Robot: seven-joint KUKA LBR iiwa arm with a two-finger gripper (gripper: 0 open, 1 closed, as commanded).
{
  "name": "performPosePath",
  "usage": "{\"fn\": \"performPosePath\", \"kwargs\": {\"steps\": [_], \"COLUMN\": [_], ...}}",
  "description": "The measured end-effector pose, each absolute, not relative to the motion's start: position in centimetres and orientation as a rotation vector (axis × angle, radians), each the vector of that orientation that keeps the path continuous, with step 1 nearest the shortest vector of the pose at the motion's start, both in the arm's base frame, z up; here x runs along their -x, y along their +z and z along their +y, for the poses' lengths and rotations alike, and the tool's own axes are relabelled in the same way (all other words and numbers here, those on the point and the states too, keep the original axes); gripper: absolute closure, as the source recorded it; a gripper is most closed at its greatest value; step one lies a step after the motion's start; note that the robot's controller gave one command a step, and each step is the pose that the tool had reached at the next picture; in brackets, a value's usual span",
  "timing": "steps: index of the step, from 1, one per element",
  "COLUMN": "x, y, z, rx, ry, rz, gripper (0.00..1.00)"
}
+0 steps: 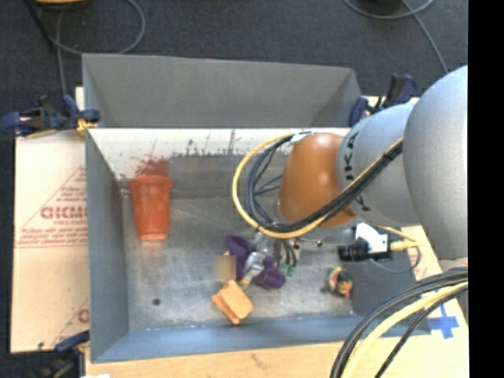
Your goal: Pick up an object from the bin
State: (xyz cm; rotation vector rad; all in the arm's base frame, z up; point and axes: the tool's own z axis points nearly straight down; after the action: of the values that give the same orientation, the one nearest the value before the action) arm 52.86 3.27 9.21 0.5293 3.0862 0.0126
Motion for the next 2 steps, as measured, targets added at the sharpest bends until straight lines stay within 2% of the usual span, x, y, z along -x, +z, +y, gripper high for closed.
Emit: {"fn": "performPosePath", "kwargs": {"steps": [2], "x": [-52.86], "y": [9.21], "z": [3.27], "rx": [-0.530], "ry": [0.013], "rz": [3.086], "gripper": [1.00]}}
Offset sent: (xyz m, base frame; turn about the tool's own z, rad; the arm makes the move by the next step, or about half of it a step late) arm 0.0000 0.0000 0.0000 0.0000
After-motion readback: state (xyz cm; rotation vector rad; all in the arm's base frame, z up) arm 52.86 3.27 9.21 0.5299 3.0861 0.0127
